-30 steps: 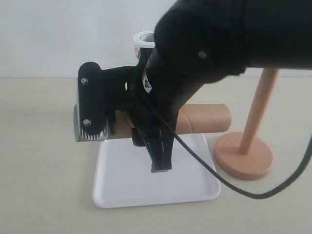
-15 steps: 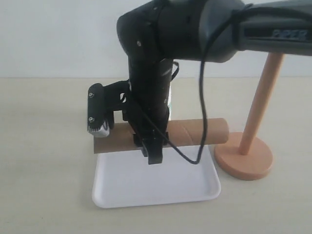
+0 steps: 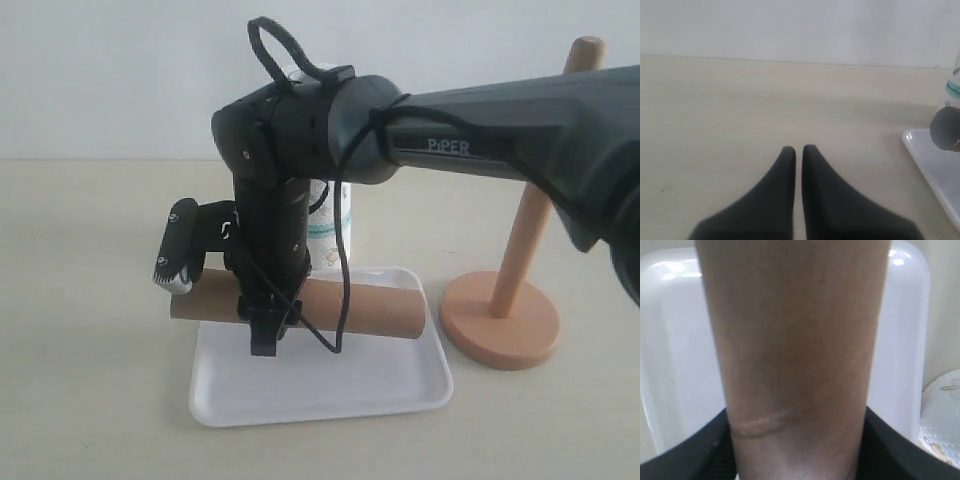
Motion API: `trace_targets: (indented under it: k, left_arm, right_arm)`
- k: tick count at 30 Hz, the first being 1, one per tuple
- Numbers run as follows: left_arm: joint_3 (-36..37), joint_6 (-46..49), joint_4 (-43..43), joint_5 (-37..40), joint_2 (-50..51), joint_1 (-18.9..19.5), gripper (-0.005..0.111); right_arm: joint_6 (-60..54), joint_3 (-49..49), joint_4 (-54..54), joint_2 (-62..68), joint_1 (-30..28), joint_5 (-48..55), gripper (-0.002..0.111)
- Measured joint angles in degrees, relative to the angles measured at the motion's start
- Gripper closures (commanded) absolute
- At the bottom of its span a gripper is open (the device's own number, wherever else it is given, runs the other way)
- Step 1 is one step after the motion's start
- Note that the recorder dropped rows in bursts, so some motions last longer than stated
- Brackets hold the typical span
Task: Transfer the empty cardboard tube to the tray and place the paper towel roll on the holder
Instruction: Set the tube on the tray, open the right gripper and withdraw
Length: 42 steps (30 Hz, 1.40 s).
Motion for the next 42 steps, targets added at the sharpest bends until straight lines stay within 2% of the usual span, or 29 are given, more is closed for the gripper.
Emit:
trace_targets:
  k: [3,22,27,28,40,42]
  left_arm:
    - [0.0,0.0,0.0,0.0,0.0,0.0,0.103]
    - [0.0,0.0,0.0,0.0,0.0,0.0,0.103]
    - [0.0,0.0,0.0,0.0,0.0,0.0,0.103]
    - [0.0,0.0,0.0,0.0,0.0,0.0,0.103]
    - [0.0,0.0,0.0,0.0,0.0,0.0,0.103]
    - [0.0,0.0,0.0,0.0,0.0,0.0,0.103]
  right_arm:
    - [1.4,-0.1,-0.2,0.5,0.0,-0.3,0.081]
    - [2.3,-0.1,-4.6,1.6,0.0,3.8,0.08]
    - [3.1,-0.1,-4.6,1.6,0.0,4.1,0.054]
    - [3.2,-0.1,-4.6,1.6,0.0,4.1,0.052]
    - [4.4,-0.1,-5.0,1.6,0.0,4.1,0.053]
    - [4.7,-0.1,-5.0,1.6,0.0,4.4,0.048]
